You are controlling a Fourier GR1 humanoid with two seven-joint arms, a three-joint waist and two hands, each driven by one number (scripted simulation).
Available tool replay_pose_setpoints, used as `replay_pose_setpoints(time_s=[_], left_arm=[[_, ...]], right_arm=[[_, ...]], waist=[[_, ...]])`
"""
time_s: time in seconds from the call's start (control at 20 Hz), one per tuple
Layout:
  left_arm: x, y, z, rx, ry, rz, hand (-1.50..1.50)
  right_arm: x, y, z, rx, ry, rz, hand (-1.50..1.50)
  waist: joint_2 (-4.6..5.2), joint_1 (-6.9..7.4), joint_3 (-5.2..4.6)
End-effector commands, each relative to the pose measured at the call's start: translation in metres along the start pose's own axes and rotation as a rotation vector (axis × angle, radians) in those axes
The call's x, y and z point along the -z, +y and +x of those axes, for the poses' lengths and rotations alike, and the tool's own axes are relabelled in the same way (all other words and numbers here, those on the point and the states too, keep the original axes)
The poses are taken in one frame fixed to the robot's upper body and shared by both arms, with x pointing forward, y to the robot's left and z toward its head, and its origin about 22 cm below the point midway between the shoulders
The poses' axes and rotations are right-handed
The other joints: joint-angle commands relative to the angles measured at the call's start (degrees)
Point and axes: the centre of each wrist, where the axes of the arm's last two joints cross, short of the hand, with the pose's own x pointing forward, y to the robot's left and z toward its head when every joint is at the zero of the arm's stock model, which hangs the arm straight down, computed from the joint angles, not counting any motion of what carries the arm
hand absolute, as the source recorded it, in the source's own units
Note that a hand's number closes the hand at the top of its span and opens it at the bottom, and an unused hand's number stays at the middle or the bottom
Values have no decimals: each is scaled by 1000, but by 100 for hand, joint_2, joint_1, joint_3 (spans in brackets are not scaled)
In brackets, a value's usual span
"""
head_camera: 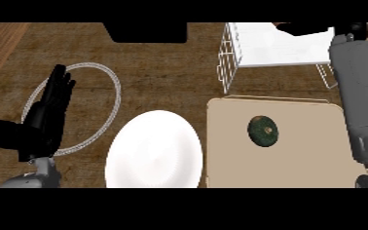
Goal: Pick the sweet potato from the tray and place it in the tiered shelf
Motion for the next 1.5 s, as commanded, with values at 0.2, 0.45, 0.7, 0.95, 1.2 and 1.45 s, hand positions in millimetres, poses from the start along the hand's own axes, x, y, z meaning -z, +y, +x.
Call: replay_pose_setpoints(time_s=[0.2, 0.45, 0.7, 0.95, 1.2, 1.45], left_arm=[[3, -7, -3, 1, 5, -4, 0], [2, 3, -9, 4, 33, 22, 0], [-2, 9, 2, -1, 13, 18, 0], [-7, -1, -11, -19, 20, 32, 0], [1, 7, -4, -1, 9, 29, 0], [-10, -4, 3, 5, -6, 21, 0]], right_arm=[[10, -33, 19, 218, -71, -99, -150], [0, -75, 26, 214, 2, -197, -150], [-7, -164, -9, 241, 123, -269, -150], [-44, -212, -36, 233, 121, -256, -150], [-81, -239, -80, 263, 107, -217, -150], [-80, -267, -87, 277, 113, -211, -150]], waist=[[-13, -44, 0], [-56, -158, -5], [-62, -166, -2], [-61, -197, -4], [-47, -184, -2], [-27, -79, -1]])
